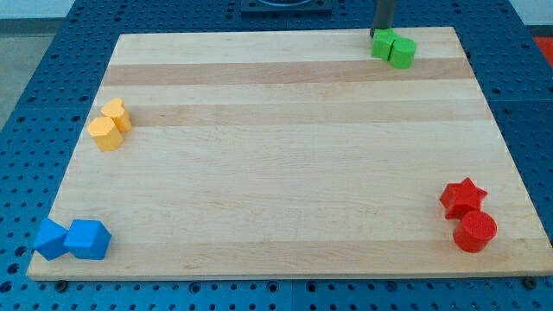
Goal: Move the green circle to the top of the red star
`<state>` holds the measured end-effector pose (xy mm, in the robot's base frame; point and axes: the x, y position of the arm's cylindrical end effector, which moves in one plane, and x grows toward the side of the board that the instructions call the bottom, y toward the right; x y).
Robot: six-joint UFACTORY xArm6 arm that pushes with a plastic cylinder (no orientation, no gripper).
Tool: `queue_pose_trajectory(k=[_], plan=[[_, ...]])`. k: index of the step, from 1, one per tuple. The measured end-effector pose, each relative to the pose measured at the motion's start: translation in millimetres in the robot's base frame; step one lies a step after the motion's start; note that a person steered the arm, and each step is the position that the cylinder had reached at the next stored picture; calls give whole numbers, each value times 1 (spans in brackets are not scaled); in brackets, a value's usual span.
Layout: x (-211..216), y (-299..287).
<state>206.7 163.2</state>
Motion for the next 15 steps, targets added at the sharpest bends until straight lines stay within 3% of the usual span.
queue_pose_trajectory(k=[5,15], plan=[[12,24],[173,50]])
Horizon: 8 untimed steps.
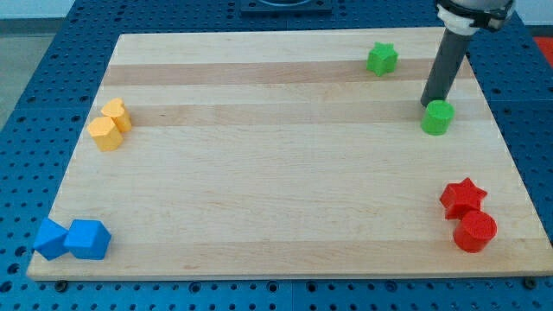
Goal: Move the green circle to the top of the red star
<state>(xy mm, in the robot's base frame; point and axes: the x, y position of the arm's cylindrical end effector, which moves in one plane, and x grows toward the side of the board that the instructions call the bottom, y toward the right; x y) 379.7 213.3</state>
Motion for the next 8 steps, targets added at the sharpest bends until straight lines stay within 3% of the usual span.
queue_pose_trajectory(k=[4,8], plan=[[69,0],[89,0]])
